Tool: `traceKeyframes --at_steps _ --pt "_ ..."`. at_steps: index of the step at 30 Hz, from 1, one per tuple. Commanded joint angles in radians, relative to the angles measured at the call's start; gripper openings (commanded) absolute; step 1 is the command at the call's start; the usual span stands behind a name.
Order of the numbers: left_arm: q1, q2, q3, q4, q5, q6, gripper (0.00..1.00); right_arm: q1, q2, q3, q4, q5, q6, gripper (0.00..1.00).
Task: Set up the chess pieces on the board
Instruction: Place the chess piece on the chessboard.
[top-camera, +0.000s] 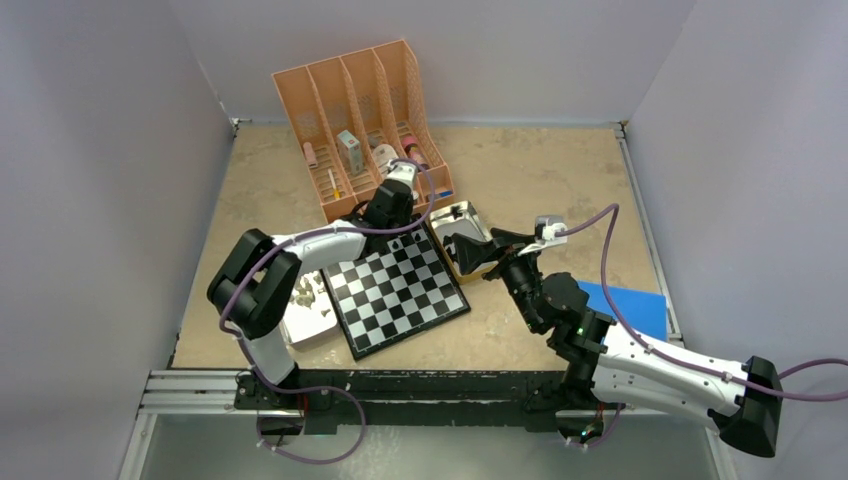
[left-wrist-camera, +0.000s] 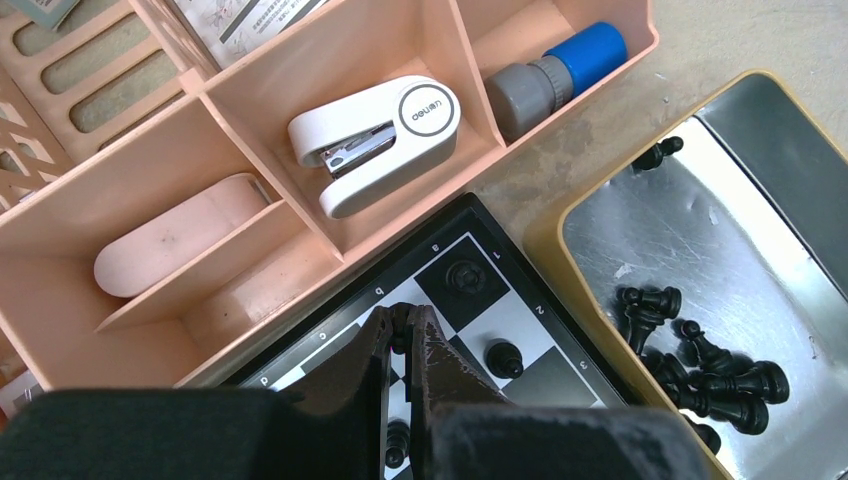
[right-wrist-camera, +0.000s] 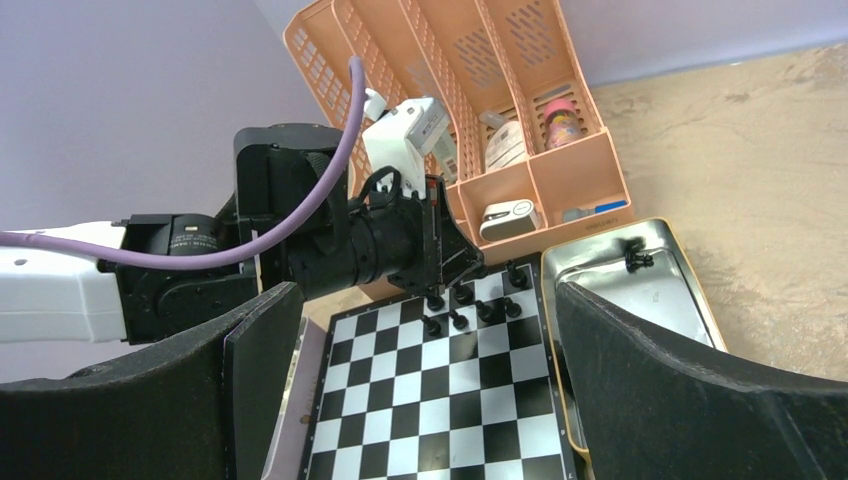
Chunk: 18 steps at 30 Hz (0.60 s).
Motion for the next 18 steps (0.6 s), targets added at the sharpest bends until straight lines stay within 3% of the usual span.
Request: traceKeyframes --at_steps 1,18 --pt "0.009 0.006 -0.007 0.065 -0.011 -0.008 0.0 0.004 -0.007 0.002 0.024 0.031 0.005 0.99" --pt "0.009 0.039 -0.005 0.052 -0.003 -0.006 0.0 0.004 0.015 0.003 0.032 0.038 0.0 0.99"
